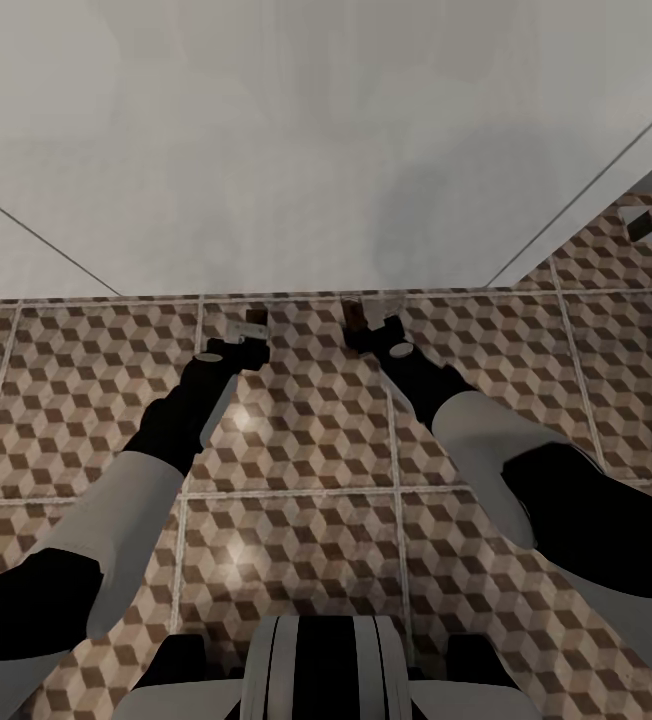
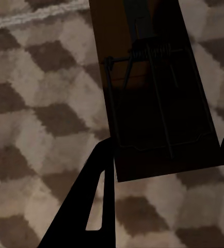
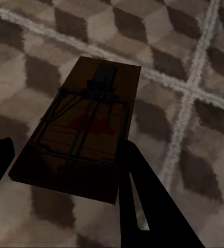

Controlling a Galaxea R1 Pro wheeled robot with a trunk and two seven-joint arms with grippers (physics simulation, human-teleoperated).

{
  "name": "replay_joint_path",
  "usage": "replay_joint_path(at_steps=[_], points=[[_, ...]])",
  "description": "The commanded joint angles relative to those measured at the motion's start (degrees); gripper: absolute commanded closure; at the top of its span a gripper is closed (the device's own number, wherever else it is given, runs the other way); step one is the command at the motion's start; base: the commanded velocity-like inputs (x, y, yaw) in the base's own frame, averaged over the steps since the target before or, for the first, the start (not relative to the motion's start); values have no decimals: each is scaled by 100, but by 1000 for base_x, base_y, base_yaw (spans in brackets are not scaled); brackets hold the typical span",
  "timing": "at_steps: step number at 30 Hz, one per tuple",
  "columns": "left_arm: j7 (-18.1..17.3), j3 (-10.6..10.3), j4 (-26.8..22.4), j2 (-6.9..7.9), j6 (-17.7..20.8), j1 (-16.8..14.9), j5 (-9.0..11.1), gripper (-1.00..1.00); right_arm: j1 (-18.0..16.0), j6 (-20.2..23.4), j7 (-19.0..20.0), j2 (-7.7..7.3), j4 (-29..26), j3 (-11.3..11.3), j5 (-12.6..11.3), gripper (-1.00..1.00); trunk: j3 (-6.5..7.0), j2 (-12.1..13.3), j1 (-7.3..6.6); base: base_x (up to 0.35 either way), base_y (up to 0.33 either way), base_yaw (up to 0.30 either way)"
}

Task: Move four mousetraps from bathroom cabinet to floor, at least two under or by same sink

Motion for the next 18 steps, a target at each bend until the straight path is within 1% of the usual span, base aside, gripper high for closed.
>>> replay_joint_path(at_steps=[1,9,13,18], points=[[33,-16,-8,1,29,0,2,100,-3,-8,-33,1,46,12,52,100,-3,-1,-1,0,0,0],[36,-16,-47,-5,29,-2,1,100,-3,-142,-25,1,129,11,54,100,-3,-1,-1,0,0,0],[34,-23,-42,-10,29,0,6,100,-3,-389,-24,1,377,11,53,100,-3,-1,-1,0,0,0],[30,-23,-34,-7,29,16,6,100,-3,-484,-23,1,510,16,54,100,-3,-1,-1,0,0,0]])
